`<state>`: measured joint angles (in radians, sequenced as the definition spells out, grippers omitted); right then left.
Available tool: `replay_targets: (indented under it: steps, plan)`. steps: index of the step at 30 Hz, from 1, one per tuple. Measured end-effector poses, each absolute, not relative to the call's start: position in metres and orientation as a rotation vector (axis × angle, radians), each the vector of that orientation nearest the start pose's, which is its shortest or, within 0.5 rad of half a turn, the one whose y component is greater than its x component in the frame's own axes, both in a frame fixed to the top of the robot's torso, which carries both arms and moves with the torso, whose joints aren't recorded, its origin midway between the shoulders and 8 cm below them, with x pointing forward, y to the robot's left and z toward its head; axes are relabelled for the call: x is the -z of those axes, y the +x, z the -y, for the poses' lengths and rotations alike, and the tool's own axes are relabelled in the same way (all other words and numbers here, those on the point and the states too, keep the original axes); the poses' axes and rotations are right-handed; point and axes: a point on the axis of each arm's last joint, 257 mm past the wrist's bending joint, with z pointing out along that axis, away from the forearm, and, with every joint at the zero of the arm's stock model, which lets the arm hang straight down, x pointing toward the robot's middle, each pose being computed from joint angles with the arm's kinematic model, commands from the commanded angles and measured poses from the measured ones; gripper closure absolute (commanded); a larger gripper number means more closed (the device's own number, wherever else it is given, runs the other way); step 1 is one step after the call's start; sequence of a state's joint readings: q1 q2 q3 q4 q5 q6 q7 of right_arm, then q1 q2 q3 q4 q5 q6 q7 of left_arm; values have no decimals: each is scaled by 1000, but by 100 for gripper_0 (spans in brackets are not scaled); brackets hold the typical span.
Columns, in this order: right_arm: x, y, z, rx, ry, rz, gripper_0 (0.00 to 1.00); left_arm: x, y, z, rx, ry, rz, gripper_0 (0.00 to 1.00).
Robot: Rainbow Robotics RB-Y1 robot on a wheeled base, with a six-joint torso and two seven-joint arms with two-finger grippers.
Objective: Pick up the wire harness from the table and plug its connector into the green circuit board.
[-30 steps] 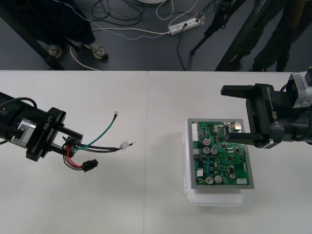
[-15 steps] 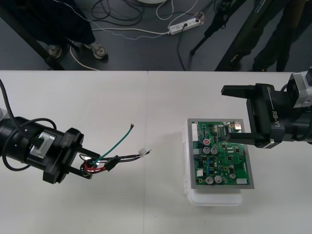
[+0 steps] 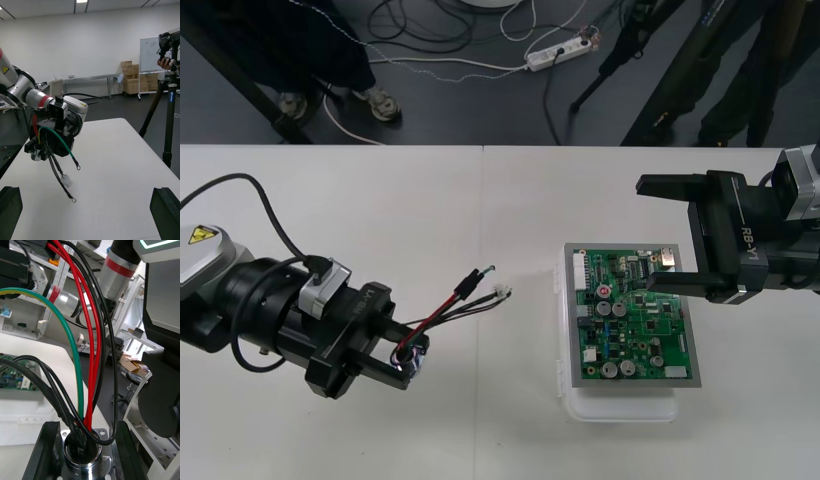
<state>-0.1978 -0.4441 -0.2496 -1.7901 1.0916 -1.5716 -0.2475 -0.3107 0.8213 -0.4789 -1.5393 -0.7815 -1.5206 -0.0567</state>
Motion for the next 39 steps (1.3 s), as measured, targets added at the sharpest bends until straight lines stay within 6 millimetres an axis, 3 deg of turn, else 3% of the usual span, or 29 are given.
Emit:
replay_targets:
  steps: [7,12,16,26,35,39]
  plan:
    - [48,333,115,-1015,-1247,-1027,0,157,250,-78,1485,1541,-1151,100]
    - [46,332,115,-1025,-1242,-1026,0,147,272,-75,1508,1464,-1324,100]
    - [46,332,115,-1062,-1223,-1060,0,134,284,-71,1525,1399,-1354,100]
    - [46,332,116,-1063,-1223,-1064,0,122,273,-57,1559,1412,-1303,100]
    - [46,332,116,-1063,-1223,-1064,0,111,274,-50,1817,1198,-1594,100]
    - [46,332,116,-1063,-1223,-1064,0,107,273,-47,1863,1167,-1613,100]
